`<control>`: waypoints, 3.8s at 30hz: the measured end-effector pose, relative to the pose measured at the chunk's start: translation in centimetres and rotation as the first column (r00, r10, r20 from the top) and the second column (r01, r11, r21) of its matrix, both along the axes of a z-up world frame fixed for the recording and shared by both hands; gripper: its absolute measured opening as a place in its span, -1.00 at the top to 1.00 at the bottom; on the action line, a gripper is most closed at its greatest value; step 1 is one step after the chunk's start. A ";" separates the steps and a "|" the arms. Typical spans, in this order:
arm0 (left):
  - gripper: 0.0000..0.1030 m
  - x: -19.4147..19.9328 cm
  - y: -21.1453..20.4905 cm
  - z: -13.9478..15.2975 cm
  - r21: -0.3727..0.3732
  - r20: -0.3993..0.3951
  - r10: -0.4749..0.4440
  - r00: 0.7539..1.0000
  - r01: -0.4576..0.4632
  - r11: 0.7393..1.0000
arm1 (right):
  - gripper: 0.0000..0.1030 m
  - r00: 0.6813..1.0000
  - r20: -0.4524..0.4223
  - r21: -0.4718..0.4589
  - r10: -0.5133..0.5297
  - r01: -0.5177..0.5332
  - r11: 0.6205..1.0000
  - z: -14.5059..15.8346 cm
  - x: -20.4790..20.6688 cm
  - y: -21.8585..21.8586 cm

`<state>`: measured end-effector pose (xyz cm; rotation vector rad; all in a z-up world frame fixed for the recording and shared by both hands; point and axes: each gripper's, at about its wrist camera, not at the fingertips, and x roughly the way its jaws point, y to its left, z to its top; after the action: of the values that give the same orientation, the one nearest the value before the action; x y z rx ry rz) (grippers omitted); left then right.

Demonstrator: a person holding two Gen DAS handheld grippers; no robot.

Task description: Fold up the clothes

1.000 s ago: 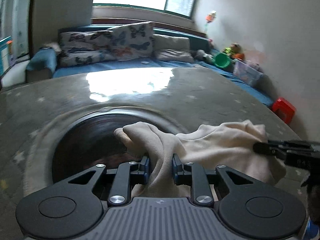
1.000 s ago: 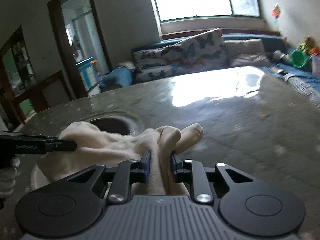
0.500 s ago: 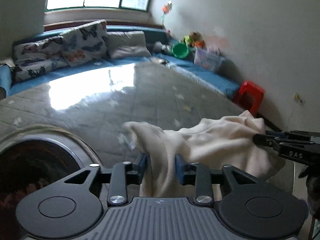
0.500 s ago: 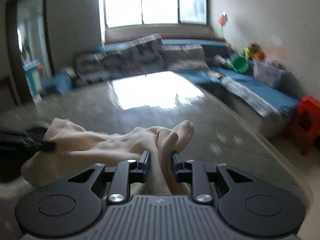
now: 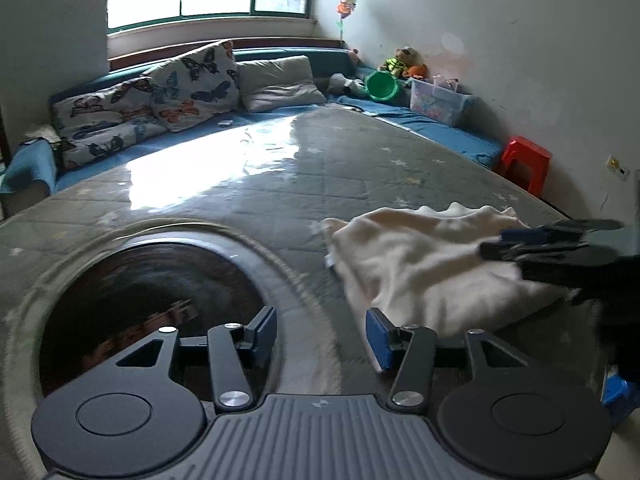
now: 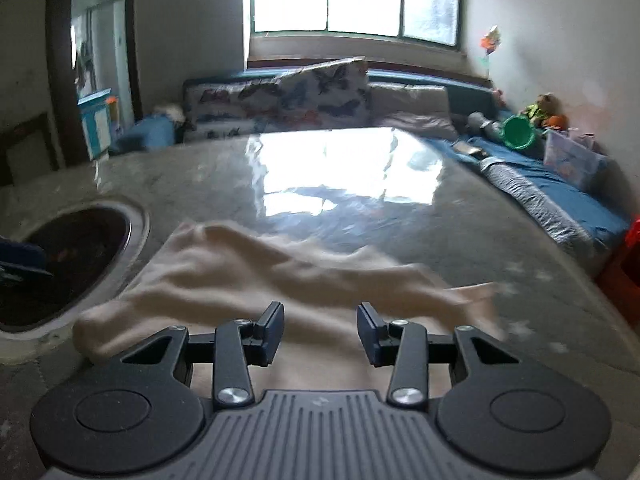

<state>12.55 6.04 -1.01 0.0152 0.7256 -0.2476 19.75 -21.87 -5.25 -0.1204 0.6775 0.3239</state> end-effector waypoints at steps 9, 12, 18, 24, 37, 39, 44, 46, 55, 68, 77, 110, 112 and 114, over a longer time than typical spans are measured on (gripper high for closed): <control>-0.07 -3.9 5.7 1.5 0.053 0.027 0.122 0.992 -0.123 0.991 | 0.23 0.999 0.028 0.041 0.045 -0.046 0.998 -0.3 -1.3 5.1; -0.15 -5.0 7.2 1.7 0.075 0.020 0.157 0.987 -0.158 0.985 | 0.23 0.997 0.027 0.067 0.078 -0.080 0.995 -0.3 -2.0 6.6; -0.34 -7.4 9.5 1.0 0.173 0.031 0.207 0.978 -0.209 0.962 | 0.14 0.990 0.058 0.103 0.128 -0.133 0.986 0.6 -3.3 8.3; -0.48 -9.3 11.8 -1.6 0.152 0.039 0.341 0.939 -0.343 0.927 | -0.45 0.959 0.079 0.100 0.272 -0.279 0.955 0.9 -4.5 11.1; -0.86 -10.2 15.1 -4.5 0.126 0.073 0.581 0.810 -0.586 0.801 | -0.66 0.867 0.013 0.083 0.498 -0.497 0.864 -0.6 -5.3 18.6; -0.88 -10.2 15.5 -4.7 0.122 0.068 0.599 0.798 -0.603 0.789 | -0.69 0.862 -0.006 0.079 0.508 -0.506 0.859 -0.8 -5.2 19.3; -0.99 -10.2 16.2 -5.0 0.112 0.057 0.639 0.767 -0.641 0.760 | -0.87 0.848 -0.013 0.064 0.530 -0.529 0.846 -1.4 -5.2 20.7; -1.00 -10.2 16.3 -5.0 0.100 0.053 0.649 0.759 -0.650 0.753 | -0.96 0.843 -0.011 0.059 0.538 -0.537 0.841 -1.7 -5.2 21.3; -1.00 -10.4 16.4 -5.0 0.089 0.052 0.660 0.749 -0.662 0.744 | -1.00 0.825 -0.052 0.060 0.562 -0.560 0.827 -2.4 -4.6 22.6; -1.00 -9.8 16.2 -5.2 0.100 0.054 0.661 0.748 -0.663 0.742 | -1.00 0.820 -0.046 0.011 0.570 -0.570 0.821 -3.0 -5.1 23.5; -1.00 -9.7 16.2 -5.3 0.100 0.053 0.661 0.748 -0.663 0.742 | -1.00 0.820 -0.046 0.009 0.571 -0.571 0.821 -3.0 -5.1 23.5; -1.00 -9.8 16.4 -5.4 0.098 0.051 0.661 0.748 -0.663 0.742 | -1.00 0.820 -0.047 0.010 0.571 -0.571 0.821 -3.0 -5.0 23.5; -1.00 -9.8 16.4 -5.4 0.098 0.051 0.661 0.748 -0.663 0.742 | -1.00 0.820 -0.047 0.010 0.570 -0.571 0.821 -3.0 -5.0 23.5; -1.00 -9.8 16.4 -5.4 0.098 0.051 0.661 0.748 -0.663 0.742 | -1.00 0.820 -0.047 0.010 0.570 -0.571 0.821 -2.9 -5.0 23.5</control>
<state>2.77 22.44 -6.45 -0.1376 0.6882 0.4859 14.73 1.67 -8.20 -0.3251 0.6794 0.9102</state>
